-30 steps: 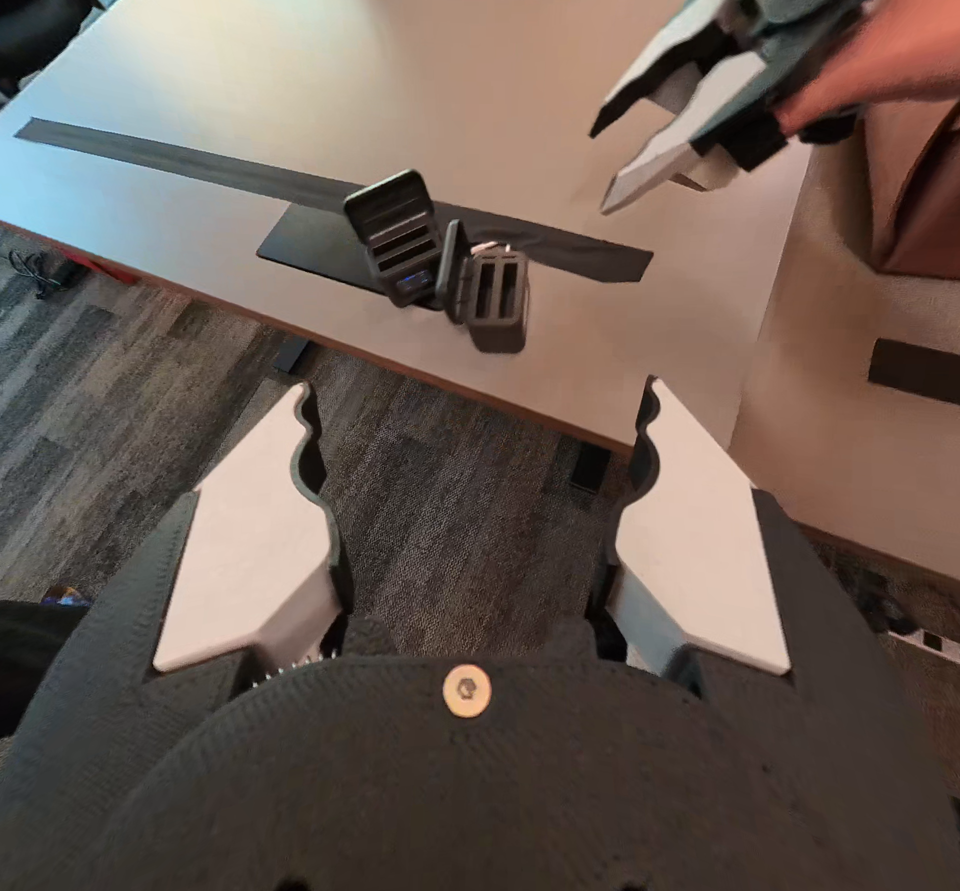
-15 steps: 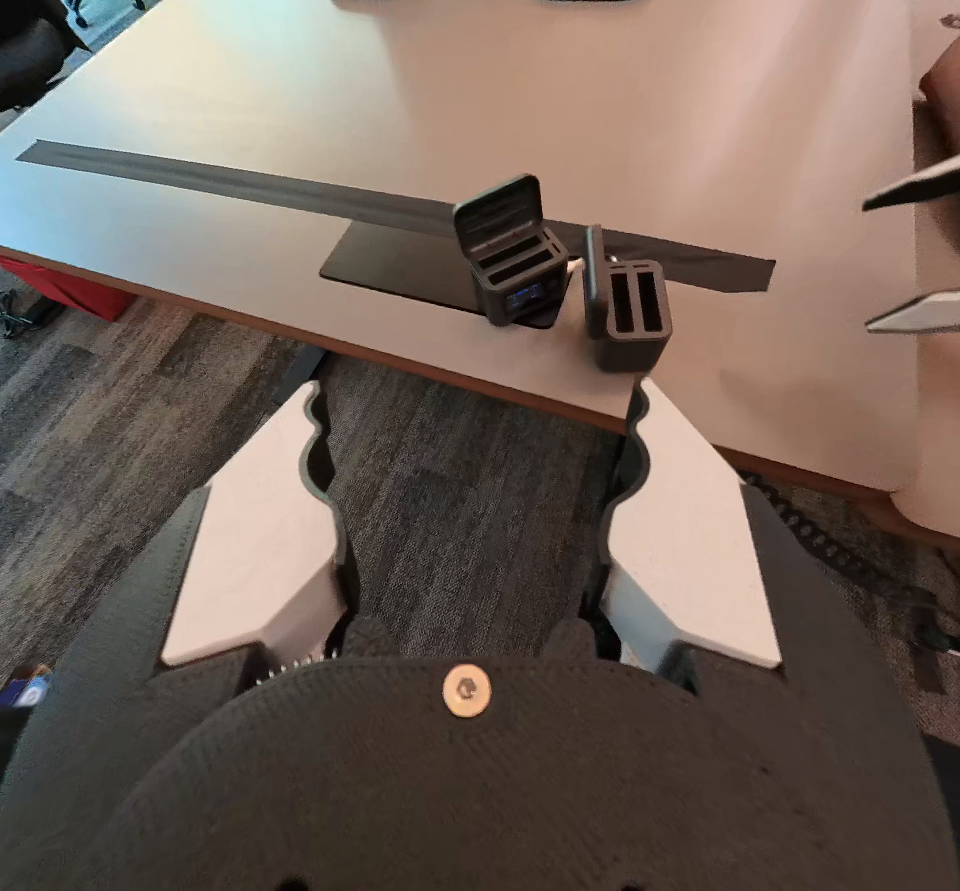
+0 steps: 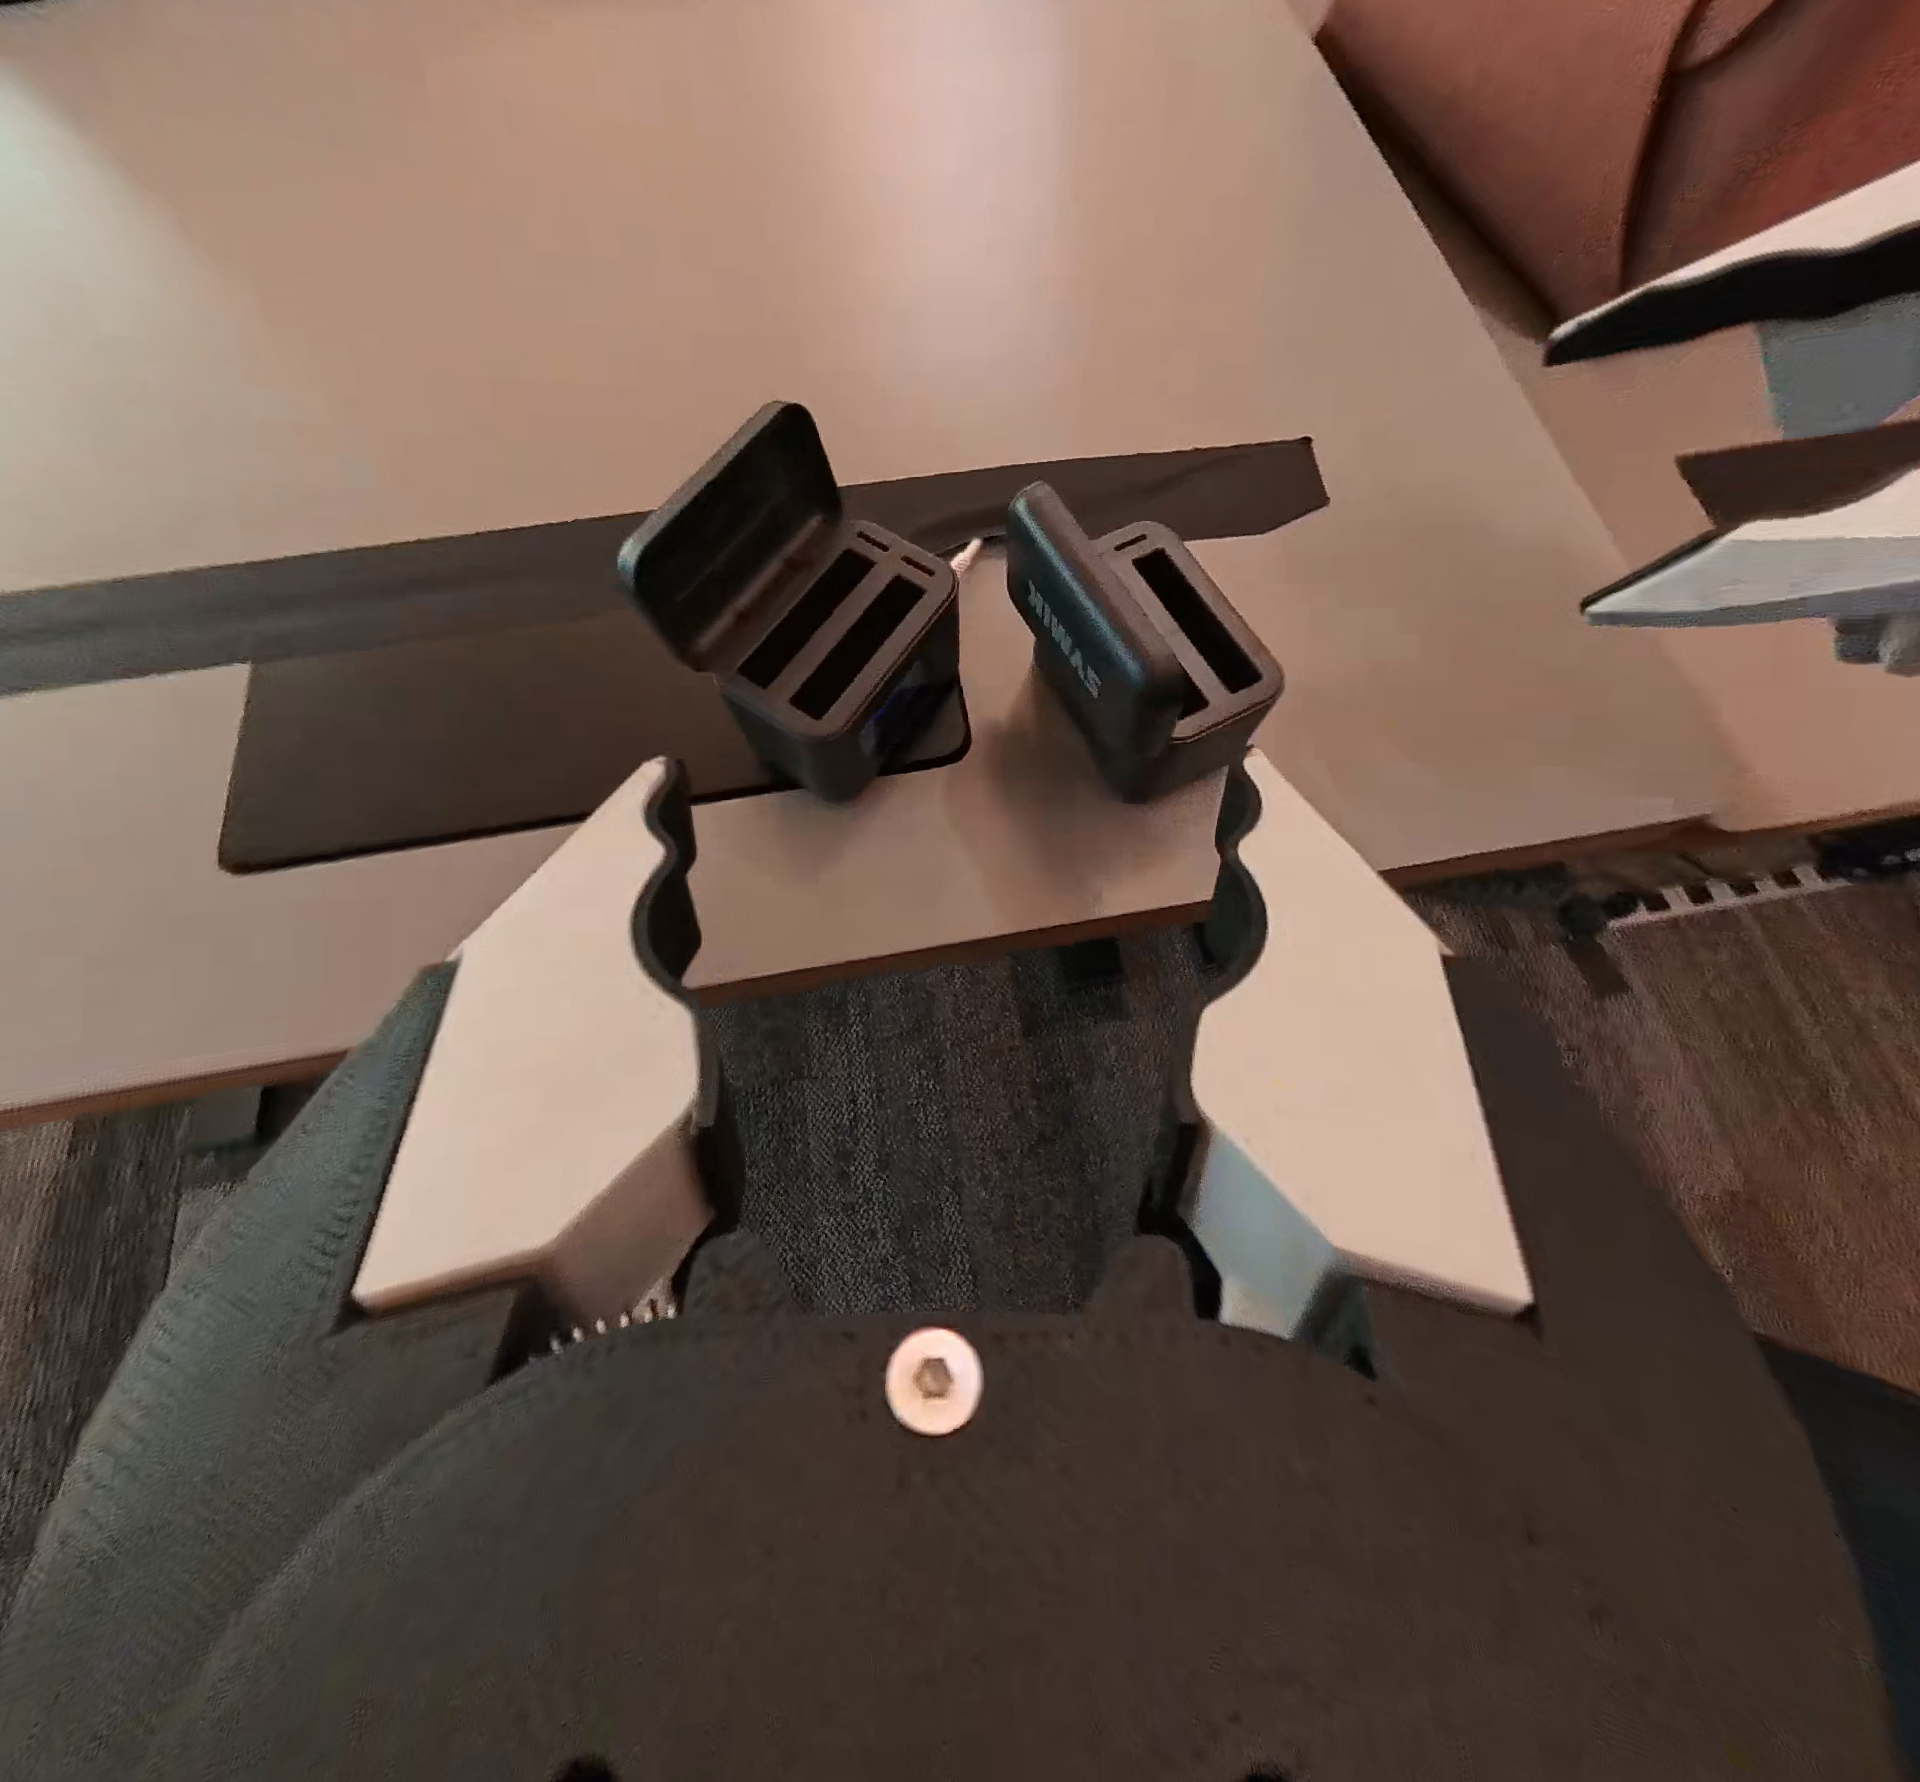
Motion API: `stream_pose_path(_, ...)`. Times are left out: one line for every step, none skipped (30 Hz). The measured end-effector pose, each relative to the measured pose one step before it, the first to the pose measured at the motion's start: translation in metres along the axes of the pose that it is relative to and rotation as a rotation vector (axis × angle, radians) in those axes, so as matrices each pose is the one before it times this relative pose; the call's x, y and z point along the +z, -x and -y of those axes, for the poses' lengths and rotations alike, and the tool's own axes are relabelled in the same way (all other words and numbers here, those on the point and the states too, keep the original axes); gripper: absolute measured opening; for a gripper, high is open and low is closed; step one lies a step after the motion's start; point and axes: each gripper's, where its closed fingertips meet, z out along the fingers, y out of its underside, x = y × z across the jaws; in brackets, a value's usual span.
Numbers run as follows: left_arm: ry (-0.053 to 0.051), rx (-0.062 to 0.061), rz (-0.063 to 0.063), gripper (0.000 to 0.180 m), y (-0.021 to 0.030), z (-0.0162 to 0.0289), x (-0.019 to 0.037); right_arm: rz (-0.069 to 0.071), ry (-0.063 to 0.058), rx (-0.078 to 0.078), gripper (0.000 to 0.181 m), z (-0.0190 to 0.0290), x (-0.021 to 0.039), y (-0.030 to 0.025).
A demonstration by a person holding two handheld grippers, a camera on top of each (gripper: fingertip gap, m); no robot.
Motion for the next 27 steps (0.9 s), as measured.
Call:
stream_pose_path(0.0043,0.015,-0.0246,0.1,0.00175,-0.00036,0.0024,-0.0143,-0.0003,0.0216,0.075,-0.00104,0.00178,0.00548)
stream_pose_path(0.0074,0.011,-0.0195,0.1,0.00195,-0.00064,0.00114,-0.0137,0.0105,0.015,0.075,-0.00249,0.0018,0.00533)
stream_pose_path(0.0061,0.0076,-0.0173,0.099,0.0018,-0.00017,0.00022,-0.013,0.0159,0.0091,0.075,-0.00262,0.00074,0.00515)
stream_pose_path(0.0022,0.0059,-0.018,0.098,0.00147,0.00035,0.00008,-0.0118,0.0131,0.0043,0.075,-0.00148,-0.00032,0.00506)
stream_pose_path(0.0007,0.0063,-0.0159,0.096,0.00152,0.00036,0.00006,-0.0125,0.0061,0.0033,0.075,-0.00034,-0.00089,0.0038)
stream_pose_path(0.0012,0.006,-0.0125,0.096,0.0017,0.00017,0.00038,-0.0097,0.004,0.0066,0.075,-0.00055,-0.00076,0.00333)
stream_pose_path(0.0024,0.0053,-0.0074,0.096,0.00217,-0.00022,0.0005,-0.003,0.0051,0.0071,0.075,-0.00169,-0.00158,0.00365)
stream_pose_path(0.0017,0.0066,-0.0004,0.096,0.00277,-0.00044,0.00065,-0.0046,0.0061,0.0022,0.075,-0.00169,0.00023,0.00197)
stream_pose_path(-0.0005,0.0076,0.005,0.096,0.00315,-0.00016,0.00046,-0.0073,0.0036,-0.0003,0.075,-0.00146,0.00059,0.00086)
stream_pose_path(-0.001,0.0054,0.0083,0.095,0.00346,-0.00034,0.00033,-0.0026,-0.0006,0.0012,0.075,-0.00099,0.00073,0.00138)
stream_pose_path(0.0013,-0.0001,0.0071,0.095,0.00298,-0.00089,0.00042,0.0005,0.0012,0.0024,0.075,-0.00138,0.00111,0.00153)
stream_pose_path(0.0062,-0.005,0.0052,0.095,0.00243,-0.00144,0.00026,0.0043,0.0055,-0.0026,0.075,-0.00201,0.00093,0.00216)
stream_pose_path(0.0076,-0.0036,0.0068,0.095,0.00217,-0.00124,-0.00012,0.0021,0.0062,-0.0076,0.075,-0.00205,0.00079,0.00141)
stream_pose_path(0.0057,0.0009,0.0058,0.095,0.0015,-0.00065,-0.00022,0.0027,0.0041,-0.0071,0.075,-0.0017,0.00099,0.00162)
stream_pose_path(0.0042,0.0039,0.0001,0.095,0.00021,-0.00006,-0.00043,0.0004,0.0046,-0.0038,0.075,-0.00138,0.00136,0.00075)
stream_pose_path(0.0022,0.0078,0.0011,0.095,0.00034,0.00053,-0.00071,-0.0029,0.0035,0.0001,0.075,-0.00104,0.00118,0.00026)
stream_pose_path(-0.0016,0.0109,0.008,0.095,0.00216,0.00081,0.00004,-0.0014,-0.0021,0.004,0.075,-0.00012,0.00092,0.00046)
stream_pose_path(-0.004,0.0083,0.0062,0.094,0.00237,0.00053,0.00042,-0.0011,-0.0053,0.0042,0.075,0.00025,0.00084,0.00096)
stream_pose_path(-0.0021,0.003,0.0003,0.095,0.00206,-0.00036,0.00069,-0.007,-0.0025,0.001,0.075,0.00001,0.00068,0.00007)
stream_pose_path(0.0008,0.0004,0.0011,0.095,0.0031,-0.00126,0.00123,-0.0098,0.003,0.0008,0.075,-0.00067,0.00109,0.00014)
stream_pose_path(0.0024,-0.001,-0.0015,0.095,0.00341,-0.00177,0.00128,-0.0091,0.0083,0.0037,0.075,-0.00108,0.00112,0.00119)
stream_pose_path(0.0023,-0.0022,-0.0117,0.095,0.0024,-0.00181,0.00105,-0.014,0.0117,0.0069,0.075,-0.00126,0.00142,0.00079)
stream_pose_path(0.0008,0.0029,-0.0129,0.095,0.00288,-0.00168,0.00101,-0.0196,0.0068,0.0111,0.075,0.00026,0.00161,0.00126)
stream_pose_path(0.0001,0.0123,-0.0088,0.094,0.0044,-0.00207,0.00138,-0.0261,-0.0016,0.0134,0.075,0.00137,0.00151,0.00122)
stream_pose_path(0.0009,0.0169,-0.014,0.094,0.00489,-0.00244,0.00238,-0.0296,-0.0028,0.0138,0.075,0.00142,0.00172,0.00107)
stream_pose_path(0.0018,0.0151,-0.021,0.095,0.00487,-0.00264,0.00348,-0.031,0.0009,0.0123,0.075,0.00113,0.00267,0.00165)
stream_pose_path(0.0021,0.0118,-0.0242,0.095,0.00421,-0.00254,0.00261,-0.0289,0.0043,0.0118,0.075,0.00042,0.00348,0.00263)
